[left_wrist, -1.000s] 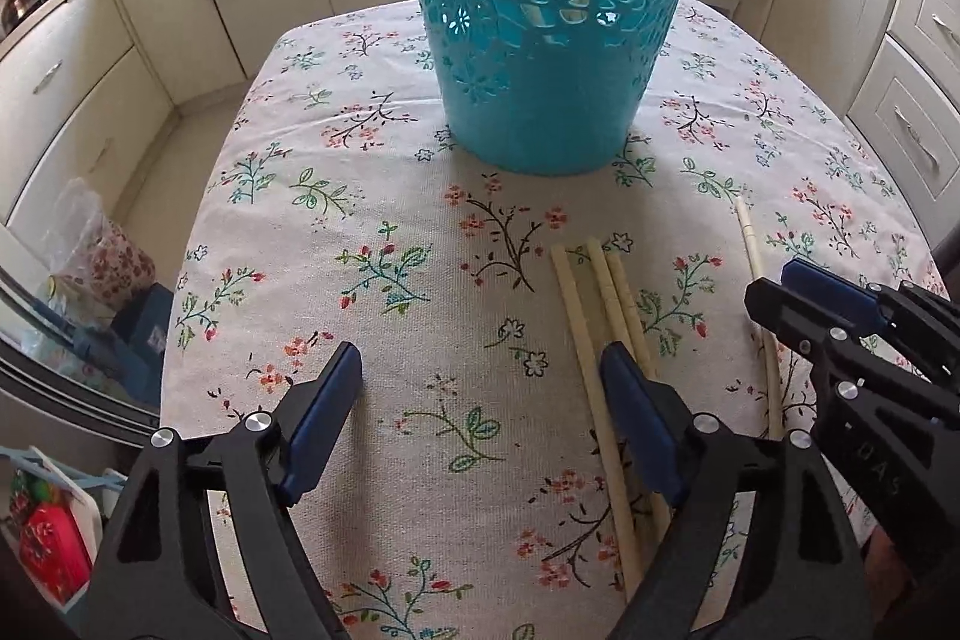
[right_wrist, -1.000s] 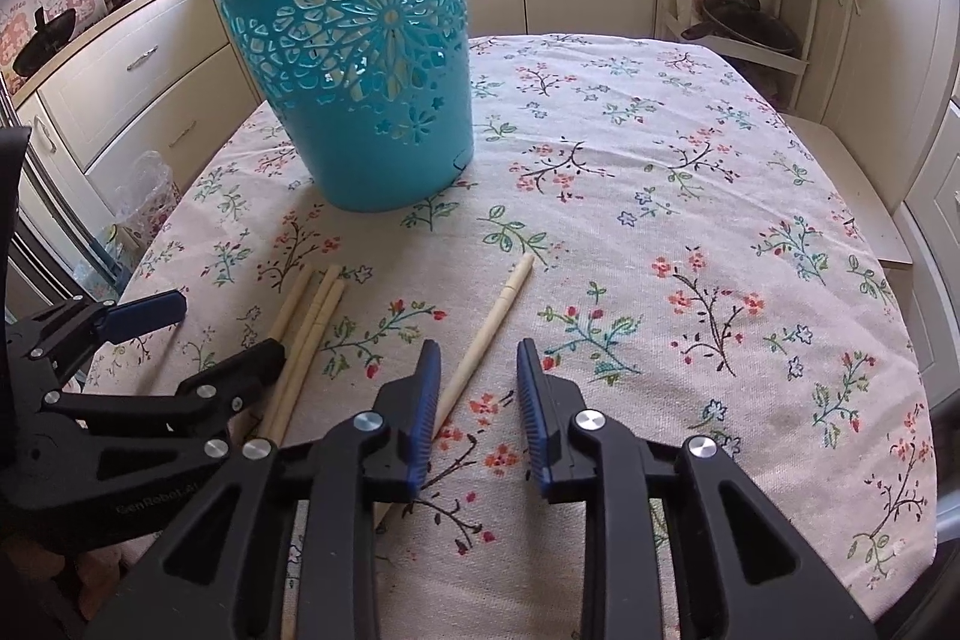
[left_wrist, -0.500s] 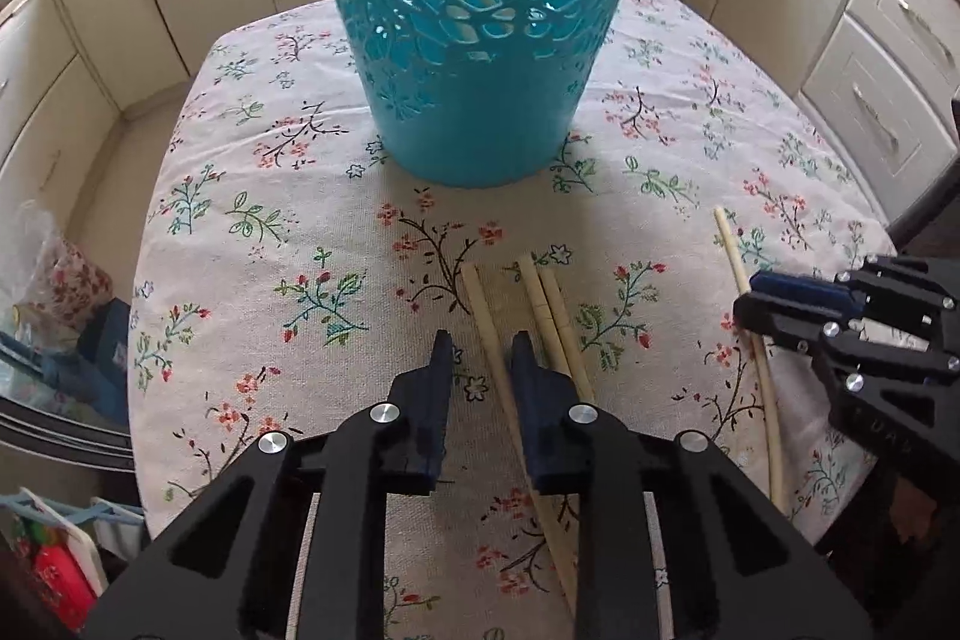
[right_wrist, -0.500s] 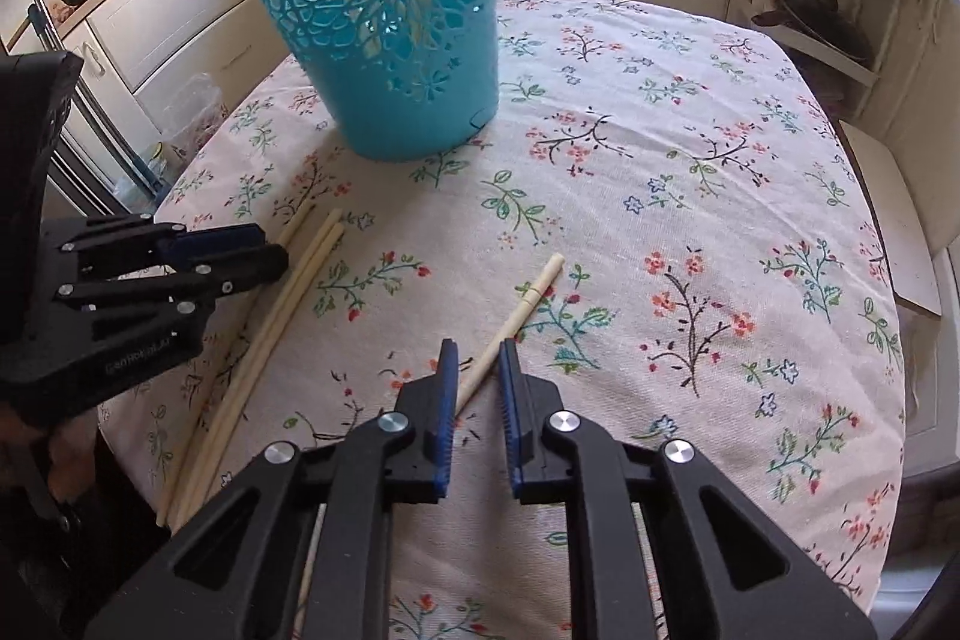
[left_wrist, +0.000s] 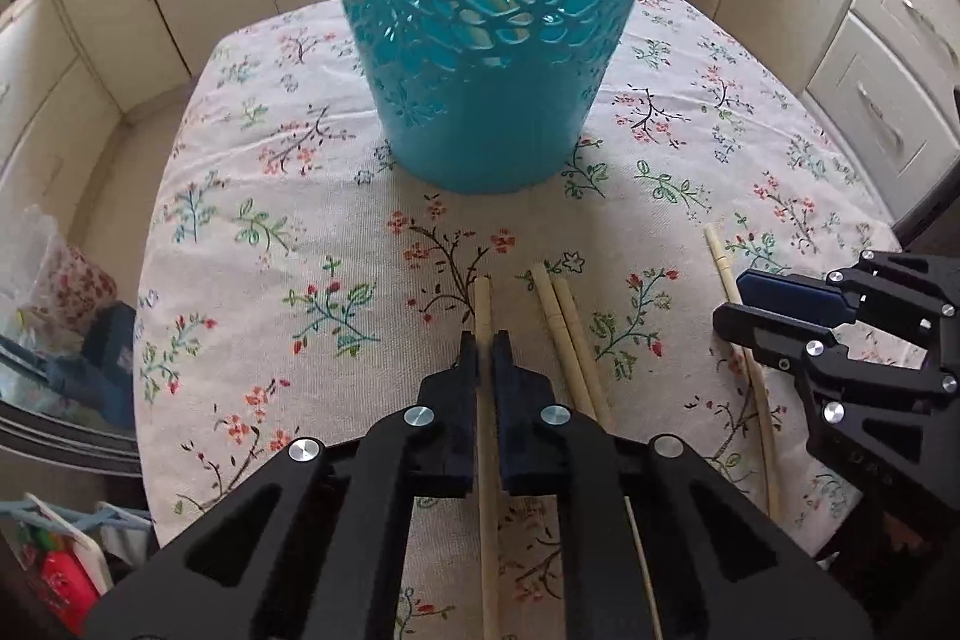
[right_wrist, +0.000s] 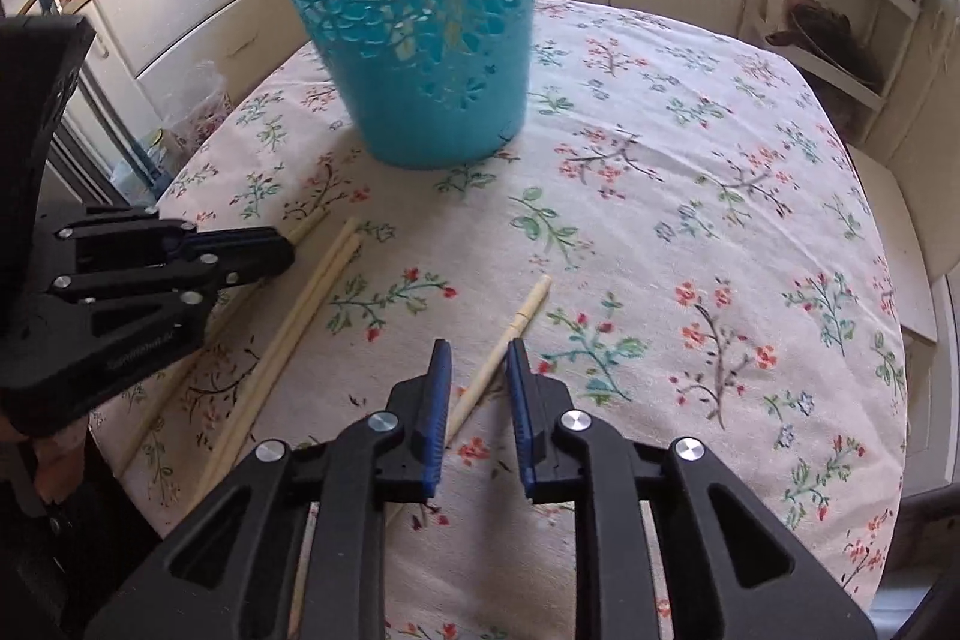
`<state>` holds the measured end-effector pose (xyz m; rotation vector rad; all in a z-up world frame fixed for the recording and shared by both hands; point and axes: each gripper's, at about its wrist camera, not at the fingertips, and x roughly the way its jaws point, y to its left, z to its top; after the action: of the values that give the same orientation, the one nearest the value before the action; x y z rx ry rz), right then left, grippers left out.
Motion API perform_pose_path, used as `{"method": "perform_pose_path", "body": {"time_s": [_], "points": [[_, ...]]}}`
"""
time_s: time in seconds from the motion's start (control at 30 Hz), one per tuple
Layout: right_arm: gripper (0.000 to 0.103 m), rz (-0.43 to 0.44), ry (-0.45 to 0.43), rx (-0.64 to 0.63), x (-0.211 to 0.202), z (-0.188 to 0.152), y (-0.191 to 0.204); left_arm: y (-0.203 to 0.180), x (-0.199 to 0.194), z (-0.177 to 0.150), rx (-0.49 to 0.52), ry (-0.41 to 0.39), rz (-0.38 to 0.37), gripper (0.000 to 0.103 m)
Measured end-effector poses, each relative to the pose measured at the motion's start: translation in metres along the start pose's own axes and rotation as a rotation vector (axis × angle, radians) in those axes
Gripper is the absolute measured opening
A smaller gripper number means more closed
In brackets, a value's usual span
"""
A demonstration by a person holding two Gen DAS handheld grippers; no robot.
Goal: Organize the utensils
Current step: 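Grasp a chopstick with the left gripper and drop it into the teal basket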
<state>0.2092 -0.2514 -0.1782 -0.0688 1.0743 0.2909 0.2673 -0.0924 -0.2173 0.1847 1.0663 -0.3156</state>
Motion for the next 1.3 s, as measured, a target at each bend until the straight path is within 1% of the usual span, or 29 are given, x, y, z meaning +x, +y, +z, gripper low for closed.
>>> {"method": "perform_pose_path", "body": {"time_s": [0.03, 0.07, 0.17, 0.2, 0.27, 0.33, 0.37, 0.4, 0.43, 0.53, 0.57, 0.67, 0.8, 0.93, 1.03, 1.13, 1.3], "points": [[0.012, 0.011, 0.006, -0.011, -0.001, 0.0, 0.0, 0.001, 0.0, 0.0, -0.01, -0.007, -0.006, 0.005], [0.012, 0.022, 0.011, -0.011, -0.002, 0.0, 0.0, 0.004, -0.001, -0.002, -0.028, -0.013, -0.03, 0.005], [0.013, 0.01, 0.003, 0.004, -0.003, -0.001, -0.009, 0.01, -0.001, -0.004, -0.041, -0.016, -0.036, 0.006], [0.013, 0.016, 0.0, 0.007, -0.003, -0.001, -0.01, 0.01, -0.001, -0.004, -0.034, -0.013, -0.034, 0.006], [0.013, -0.005, -0.004, -0.009, -0.002, -0.001, -0.005, 0.007, 0.0, -0.002, -0.011, -0.012, -0.016, 0.006], [0.013, -0.018, -0.01, -0.022, -0.002, -0.001, 0.0, 0.005, 0.0, -0.002, 0.001, -0.032, 0.0, 0.005], [0.012, -0.018, -0.014, -0.017, -0.003, -0.001, 0.001, 0.007, -0.001, -0.002, -0.013, -0.042, -0.015, 0.005], [0.011, -0.012, -0.021, -0.004, -0.004, -0.001, 0.0, 0.01, -0.003, -0.003, -0.039, -0.054, -0.051, 0.005], [0.01, -0.006, -0.028, 0.01, -0.005, -0.002, -0.002, 0.015, -0.01, -0.005, -0.066, -0.085, -0.083, 0.005], [0.009, -0.007, -0.042, 0.024, -0.006, -0.003, -0.004, 0.024, -0.045, -0.009, -0.089, -0.218, -0.135, 0.005], [0.009, -0.015, -0.051, 0.026, -0.006, -0.003, -0.003, 0.027, -0.054, -0.009, -0.095, -0.251, -0.145, 0.005], [0.009, -0.024, -0.065, 0.031, -0.005, -0.002, -0.001, 0.039, -0.098, -0.003, -0.131, -0.388, -0.177, 0.005], [0.009, -0.016, -0.069, 0.043, -0.004, -0.001, -0.002, 0.049, -0.142, 0.014, -0.159, -0.524, -0.198, 0.005], [0.009, -0.02, -0.074, 0.047, -0.004, 0.0, -0.003, 0.055, -0.174, 0.045, -0.2, -0.664, -0.218, 0.005], [0.009, -0.019, -0.078, 0.05, -0.005, -0.002, -0.003, 0.055, -0.189, 0.072, -0.229, -0.75, -0.223, 0.005], [0.009, -0.011, -0.081, 0.058, -0.007, -0.002, -0.005, 0.052, -0.195, 0.102, -0.25, -0.819, -0.209, 0.005], [0.009, -0.004, -0.088, 0.064, -0.007, -0.003, -0.006, 0.047, -0.197, 0.145, -0.275, -0.898, -0.176, 0.005]]}}
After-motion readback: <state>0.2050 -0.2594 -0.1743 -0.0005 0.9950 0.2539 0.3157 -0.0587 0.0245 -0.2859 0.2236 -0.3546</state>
